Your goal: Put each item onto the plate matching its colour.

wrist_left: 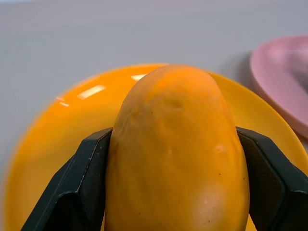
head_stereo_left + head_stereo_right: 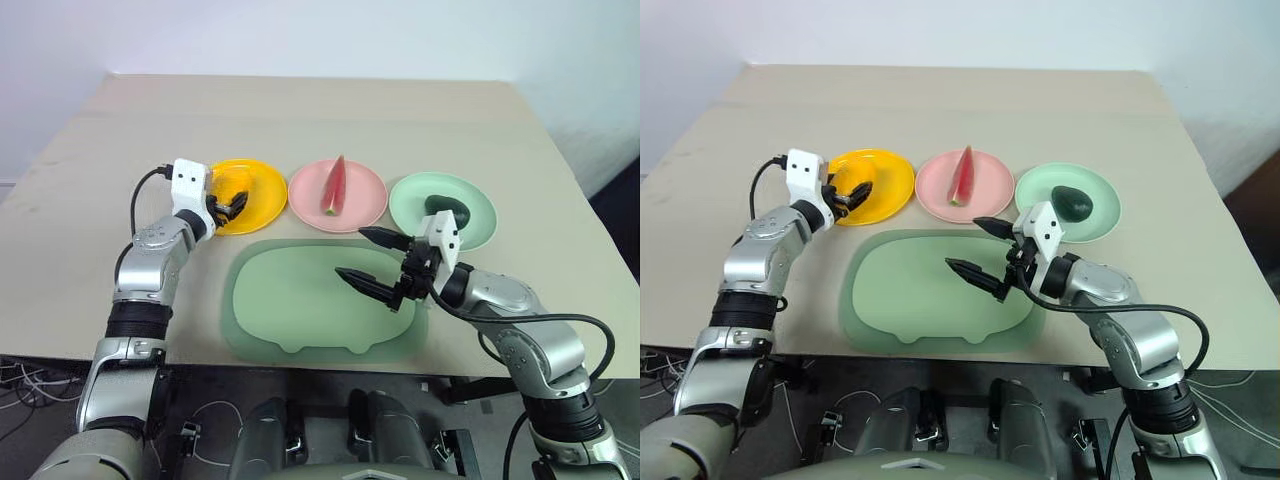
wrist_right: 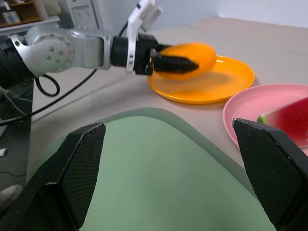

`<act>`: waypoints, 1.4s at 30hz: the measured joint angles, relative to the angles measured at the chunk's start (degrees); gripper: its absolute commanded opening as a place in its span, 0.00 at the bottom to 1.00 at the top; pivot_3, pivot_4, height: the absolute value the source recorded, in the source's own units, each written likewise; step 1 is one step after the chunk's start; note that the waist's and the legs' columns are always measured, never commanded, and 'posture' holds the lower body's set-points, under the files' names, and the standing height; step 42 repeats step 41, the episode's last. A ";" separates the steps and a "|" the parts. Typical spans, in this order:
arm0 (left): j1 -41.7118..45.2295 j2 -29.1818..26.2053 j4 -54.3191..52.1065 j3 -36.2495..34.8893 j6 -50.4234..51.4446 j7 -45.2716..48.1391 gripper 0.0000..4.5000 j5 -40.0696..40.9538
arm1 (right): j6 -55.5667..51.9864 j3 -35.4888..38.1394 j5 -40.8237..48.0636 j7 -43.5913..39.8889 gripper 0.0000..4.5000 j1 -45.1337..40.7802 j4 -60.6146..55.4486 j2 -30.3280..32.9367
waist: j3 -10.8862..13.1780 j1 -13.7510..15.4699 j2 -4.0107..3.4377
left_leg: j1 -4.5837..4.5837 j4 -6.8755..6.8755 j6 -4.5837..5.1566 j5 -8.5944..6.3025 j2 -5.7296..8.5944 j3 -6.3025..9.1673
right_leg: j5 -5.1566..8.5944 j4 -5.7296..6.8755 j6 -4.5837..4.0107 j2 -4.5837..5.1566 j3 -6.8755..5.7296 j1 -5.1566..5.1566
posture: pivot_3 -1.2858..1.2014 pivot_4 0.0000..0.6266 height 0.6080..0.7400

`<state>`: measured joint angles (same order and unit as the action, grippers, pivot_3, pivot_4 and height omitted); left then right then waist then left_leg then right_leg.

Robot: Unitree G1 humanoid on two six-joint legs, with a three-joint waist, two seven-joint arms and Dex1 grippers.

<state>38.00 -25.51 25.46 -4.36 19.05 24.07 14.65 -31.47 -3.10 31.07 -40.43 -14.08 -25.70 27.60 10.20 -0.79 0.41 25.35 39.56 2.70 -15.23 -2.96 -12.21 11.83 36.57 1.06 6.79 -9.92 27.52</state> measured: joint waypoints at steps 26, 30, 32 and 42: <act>-18.64 -5.79 -28.91 -6.87 -1.85 8.42 1.00 5.41 | 1.48 1.54 -0.54 1.10 1.00 3.81 -1.45 1.04 | 0.01 0.12 0.02 | -0.03 0.22 0.03 -0.02 -0.01 0.02 | 0.04 0.23 0.02 0.07 0.01 -0.05 | 0.52 0.24 0.67; -26.99 -6.33 -37.03 -9.96 -0.60 14.94 1.00 13.07 | 0.70 1.72 0.19 0.80 1.00 3.82 -1.63 1.53 | 0.00 0.11 0.02 | -0.02 0.22 0.04 -0.04 -0.01 0.04 | 0.21 0.14 0.01 0.08 0.02 -0.06 | 0.52 0.24 0.67; -31.77 -7.53 -40.83 -10.68 -0.89 18.28 1.00 15.28 | 0.45 2.41 0.92 0.54 1.00 4.37 -1.64 2.19 | 0.01 0.06 0.00 | -0.02 0.21 0.06 -0.06 -0.01 0.04 | 0.22 0.11 0.00 0.07 0.02 -0.06 | 0.52 0.24 0.67; -38.79 -8.44 -41.84 -11.19 -7.18 23.68 1.00 15.06 | 0.17 5.15 1.87 -0.89 1.00 5.60 -1.65 5.33 | 0.00 0.18 -0.02 | 0.00 0.06 0.24 -0.17 0.00 0.03 | 0.18 -0.36 -0.01 0.03 0.02 -0.17 | 0.52 0.24 0.67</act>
